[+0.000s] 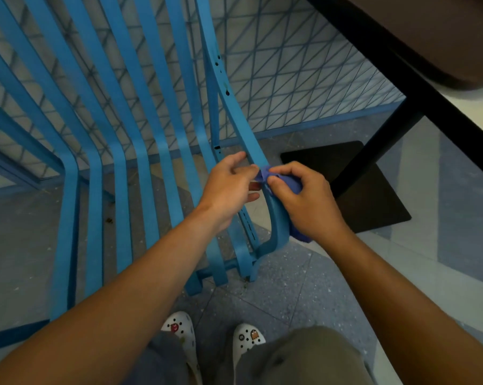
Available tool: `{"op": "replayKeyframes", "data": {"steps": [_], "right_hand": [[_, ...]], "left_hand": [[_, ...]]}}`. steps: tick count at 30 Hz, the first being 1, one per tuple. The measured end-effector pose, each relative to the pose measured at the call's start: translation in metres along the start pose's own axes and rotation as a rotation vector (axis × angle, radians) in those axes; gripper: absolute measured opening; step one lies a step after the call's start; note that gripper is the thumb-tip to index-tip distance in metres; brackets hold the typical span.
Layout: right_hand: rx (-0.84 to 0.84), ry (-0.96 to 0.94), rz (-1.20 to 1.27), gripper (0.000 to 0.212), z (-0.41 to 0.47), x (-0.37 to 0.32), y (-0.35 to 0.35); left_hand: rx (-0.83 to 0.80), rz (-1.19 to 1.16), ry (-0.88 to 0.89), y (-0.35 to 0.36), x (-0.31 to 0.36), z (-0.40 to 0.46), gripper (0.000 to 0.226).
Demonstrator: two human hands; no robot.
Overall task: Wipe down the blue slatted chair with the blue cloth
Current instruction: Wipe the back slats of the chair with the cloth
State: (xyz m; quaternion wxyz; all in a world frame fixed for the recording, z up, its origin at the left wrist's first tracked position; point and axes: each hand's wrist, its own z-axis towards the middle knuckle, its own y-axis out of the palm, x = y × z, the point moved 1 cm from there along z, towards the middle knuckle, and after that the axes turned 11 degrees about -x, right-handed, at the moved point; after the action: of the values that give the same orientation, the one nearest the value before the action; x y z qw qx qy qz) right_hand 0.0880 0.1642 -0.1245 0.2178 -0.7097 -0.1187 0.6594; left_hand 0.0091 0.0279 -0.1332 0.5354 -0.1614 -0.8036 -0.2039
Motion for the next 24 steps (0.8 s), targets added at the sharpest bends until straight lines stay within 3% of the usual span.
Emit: {"op": "replayKeyframes", "data": {"steps": [15, 19, 24], "right_hand": [[-0.156, 0.012, 0.059, 0.016, -0.061, 0.060, -0.001], [-0.241, 0.049, -0.017, 0.017, -0.066, 0.073, -0.006], [-0.187, -0.008, 0.015, 0.021, -0.053, 0.061, -0.012]], "left_hand": [[-0.088, 0.154, 0.012, 0.010, -0.028, -0.044, 0.049], [-0.136, 0.290, 0.033, 0.016, -0.043, -0.050, 0.032], [-0.170, 0.474, 0.103, 0.015, -0.059, -0.047, 0.007]]}}
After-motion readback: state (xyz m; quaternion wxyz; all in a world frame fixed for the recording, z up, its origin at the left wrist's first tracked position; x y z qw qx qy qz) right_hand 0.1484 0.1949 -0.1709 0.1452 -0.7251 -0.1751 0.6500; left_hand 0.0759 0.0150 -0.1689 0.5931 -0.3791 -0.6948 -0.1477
